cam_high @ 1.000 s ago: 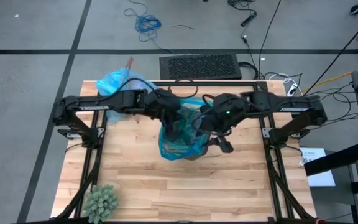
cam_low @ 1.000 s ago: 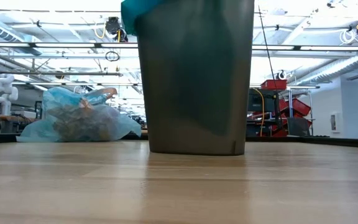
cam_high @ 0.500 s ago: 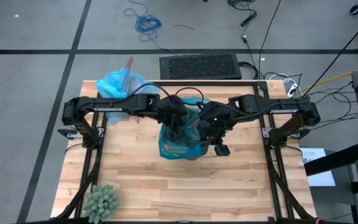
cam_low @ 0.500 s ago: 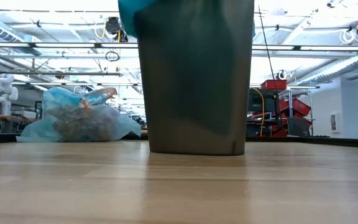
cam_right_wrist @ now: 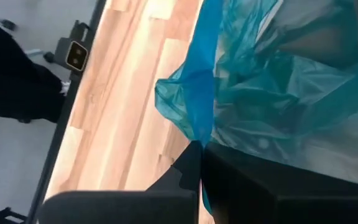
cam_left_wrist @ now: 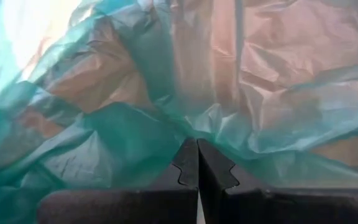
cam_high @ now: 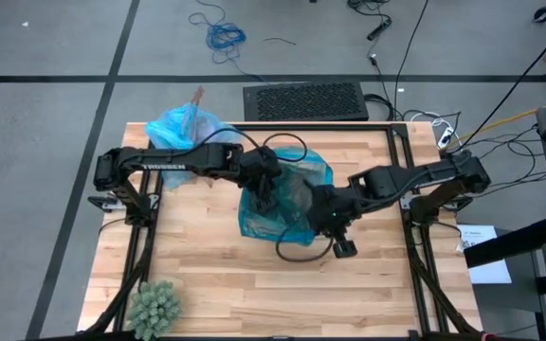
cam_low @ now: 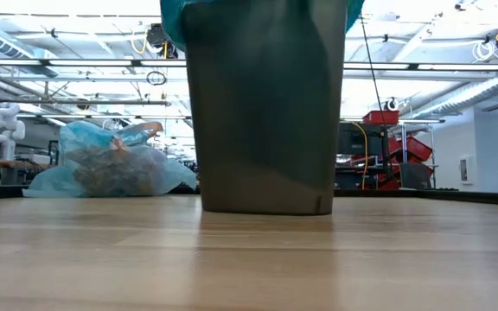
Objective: Place trash/remove bag and relplace
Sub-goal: Insert the blue trash bag into the black trash bin
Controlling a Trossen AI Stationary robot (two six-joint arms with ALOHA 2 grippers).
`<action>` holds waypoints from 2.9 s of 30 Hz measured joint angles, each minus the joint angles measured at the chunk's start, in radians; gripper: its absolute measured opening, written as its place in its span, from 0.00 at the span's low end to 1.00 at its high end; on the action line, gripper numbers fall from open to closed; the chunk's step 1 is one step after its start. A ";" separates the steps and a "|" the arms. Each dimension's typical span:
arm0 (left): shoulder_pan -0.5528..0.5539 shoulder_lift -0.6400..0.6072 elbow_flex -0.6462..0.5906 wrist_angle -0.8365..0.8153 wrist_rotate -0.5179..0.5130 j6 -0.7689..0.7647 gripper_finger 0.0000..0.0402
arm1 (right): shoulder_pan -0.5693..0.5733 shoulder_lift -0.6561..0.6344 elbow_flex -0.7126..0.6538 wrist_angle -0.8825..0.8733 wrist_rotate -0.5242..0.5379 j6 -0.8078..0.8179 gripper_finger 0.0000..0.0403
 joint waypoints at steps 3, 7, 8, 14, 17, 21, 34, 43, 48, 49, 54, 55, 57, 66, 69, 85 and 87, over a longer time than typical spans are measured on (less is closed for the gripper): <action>0.002 0.000 0.000 0.000 -0.007 -0.002 0.00 | 0.021 0.000 -0.003 0.001 0.045 0.033 0.00; 0.006 0.000 0.000 -0.001 -0.007 -0.010 0.00 | 0.040 0.000 -0.003 -0.009 0.162 0.067 0.00; 0.006 0.000 0.000 -0.001 -0.007 -0.009 0.00 | 0.043 0.000 -0.003 -0.020 0.194 0.085 0.00; 0.006 0.000 0.000 -0.012 -0.008 -0.009 0.00 | 0.068 -0.002 -0.082 -0.031 0.287 0.197 0.00; 0.006 0.000 0.000 -0.018 -0.008 -0.009 0.00 | 0.095 0.002 -0.146 0.034 0.311 0.239 0.00; 0.006 0.000 0.000 -0.026 -0.008 -0.011 0.00 | 0.122 0.001 -0.179 0.110 0.341 0.313 0.00; 0.008 0.000 0.000 -0.026 -0.040 -0.017 0.00 | 0.182 0.003 -0.113 0.192 0.388 0.314 0.00; 0.026 0.000 0.000 -0.024 -0.042 -0.019 0.00 | 0.175 0.070 -0.151 0.125 0.384 0.327 0.00; 0.027 0.000 0.000 -0.021 -0.042 -0.044 0.00 | 0.158 0.106 -0.152 0.110 0.329 0.342 0.00; 0.027 0.000 0.000 -0.022 -0.042 -0.044 0.00 | 0.154 0.109 -0.152 0.110 0.310 0.349 0.00; 0.026 0.000 0.000 -0.022 -0.042 -0.045 0.00 | 0.154 0.097 -0.152 0.132 0.259 0.383 0.07; 0.026 0.000 0.000 -0.022 -0.042 -0.045 0.00 | 0.154 0.086 -0.152 0.134 0.243 0.396 0.10; 0.026 0.000 0.000 -0.022 -0.042 -0.045 0.00 | 0.154 0.060 -0.146 0.132 0.224 0.431 0.17; 0.025 0.000 0.000 -0.022 -0.041 -0.044 0.00 | 0.155 -0.088 -0.068 0.107 0.227 0.536 0.53; 0.025 0.000 0.000 -0.021 -0.041 -0.043 0.00 | 0.151 -0.117 -0.011 0.061 0.344 0.548 0.58; 0.025 0.000 -0.001 0.017 -0.032 -0.043 0.00 | -0.201 -0.021 0.072 -0.081 0.513 0.294 0.47; 0.025 -0.004 -0.001 0.016 -0.029 -0.043 0.00 | -0.201 -0.008 0.072 -0.081 0.520 0.271 0.45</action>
